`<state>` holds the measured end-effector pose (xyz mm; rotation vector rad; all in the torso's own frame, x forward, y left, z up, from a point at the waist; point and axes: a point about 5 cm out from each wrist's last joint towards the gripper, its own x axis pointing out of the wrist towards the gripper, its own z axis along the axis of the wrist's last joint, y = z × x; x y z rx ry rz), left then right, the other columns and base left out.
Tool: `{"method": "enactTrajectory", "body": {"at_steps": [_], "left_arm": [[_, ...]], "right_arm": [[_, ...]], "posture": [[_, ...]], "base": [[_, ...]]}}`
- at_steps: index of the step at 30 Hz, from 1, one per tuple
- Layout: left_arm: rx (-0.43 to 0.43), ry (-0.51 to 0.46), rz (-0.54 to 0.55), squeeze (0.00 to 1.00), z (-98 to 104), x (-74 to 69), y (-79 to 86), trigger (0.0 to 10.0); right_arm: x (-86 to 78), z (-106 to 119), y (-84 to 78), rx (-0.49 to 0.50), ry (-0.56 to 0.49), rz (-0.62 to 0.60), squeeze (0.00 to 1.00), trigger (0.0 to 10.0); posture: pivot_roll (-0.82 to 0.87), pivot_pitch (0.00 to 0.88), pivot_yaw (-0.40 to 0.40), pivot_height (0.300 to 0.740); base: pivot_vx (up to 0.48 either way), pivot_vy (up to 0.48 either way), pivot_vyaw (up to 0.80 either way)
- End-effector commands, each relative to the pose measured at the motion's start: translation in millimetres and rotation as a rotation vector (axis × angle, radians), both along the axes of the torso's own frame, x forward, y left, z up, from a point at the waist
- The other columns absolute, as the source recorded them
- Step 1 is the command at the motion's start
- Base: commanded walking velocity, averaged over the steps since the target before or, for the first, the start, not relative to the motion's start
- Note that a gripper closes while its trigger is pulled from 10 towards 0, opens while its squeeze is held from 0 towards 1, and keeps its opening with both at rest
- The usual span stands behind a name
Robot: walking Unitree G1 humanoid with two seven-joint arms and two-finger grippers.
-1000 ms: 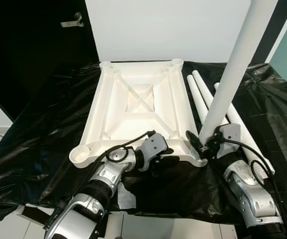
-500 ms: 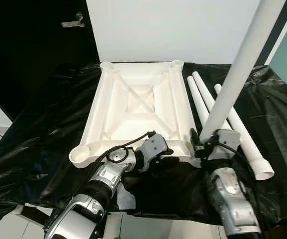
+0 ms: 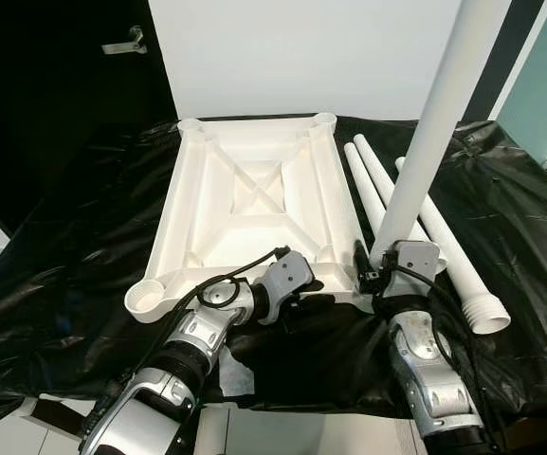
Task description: Building children table
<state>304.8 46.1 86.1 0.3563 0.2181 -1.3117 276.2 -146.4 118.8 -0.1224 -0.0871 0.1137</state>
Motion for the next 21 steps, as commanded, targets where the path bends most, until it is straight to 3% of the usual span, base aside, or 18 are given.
{"method": "enactTrajectory", "body": {"at_steps": [1,2,3,4,8,9,13,14,15,16,21], "left_arm": [[0.114,0.145,-0.067,0.0,-35.1,-20.7,5.3,10.0],[0.113,0.145,-0.069,0.0,-34.9,-20.8,4.2,10.0],[0.113,0.145,-0.069,0.0,-34.9,-20.8,4.2,10.0],[0.111,0.148,-0.073,0.0,-35.5,-21.9,3.1,10.0],[0.112,0.155,-0.083,0.0,-37.3,-24.3,1.5,10.0],[0.114,0.158,-0.092,0.0,-38.7,-25.9,-0.4,10.0],[0.111,0.156,-0.092,0.0,-38.2,-25.6,-2.1,10.0],[0.105,0.154,-0.088,0.0,-37.0,-24.6,-2.9,10.0],[0.105,0.154,-0.088,0.0,-37.0,-24.6,-2.9,10.0],[0.1,0.152,-0.085,0.0,-36.2,-23.9,-3.4,10.0],[0.102,0.152,-0.076,0.0,-37.0,-23.5,-0.9,10.0]], "right_arm": [[0.8,-8.6,-1.5,0.001,0.059,0.041,1.0,10.0],[2.5,-5.8,-2.7,-0.017,0.059,0.099,0.22,10.0],[2.5,-5.8,-2.7,-0.017,0.059,0.099,0.22,10.0],[6.7,1.6,-7.9,-0.025,0.044,0.149,0.0,10.0],[12.3,14.1,-15.5,-0.053,0.029,0.248,0.0,10.0],[12.6,24.3,-19.7,-0.13,0.027,0.378,0.0,10.0],[11.7,28.5,-24.1,-0.167,0.034,0.426,0.0,10.0],[10.6,29.4,-26.7,-0.172,0.041,0.439,0.0,4.3],[10.6,29.4,-26.7,-0.172,0.041,0.439,0.0,4.3],[9.8,30.0,-28.7,-0.174,0.047,0.454,0.0,0.0],[3.5,24.1,-28.5,-0.18,0.096,0.542,0.0,0.0]], "posture": [[-0.05,0.0,0.016,0.74],[-0.06,0.0,0.017,0.74],[-0.06,0.0,0.017,0.74],[-0.06,0.0,0.019,0.74],[-0.08,0.0,0.021,0.74],[-0.08,0.0,0.017,0.74],[-0.08,0.0,0.011,0.74],[-0.08,0.0,0.007,0.74],[-0.08,0.0,0.007,0.74],[-0.08,0.0,0.007,0.74],[-0.07,0.0,0.006,0.74]], "base": [[0.0,0.0,0.0],[0.0,0.0,0.0],[0.0,0.0,0.0],[0.0,0.0,0.0],[0.0,0.0,0.0],[0.0,0.0,0.0],[0.0,0.0,0.0],[0.0,0.0,0.0],[0.0,0.0,0.0],[0.0,0.0,0.0],[0.0,0.0,0.0]]}}
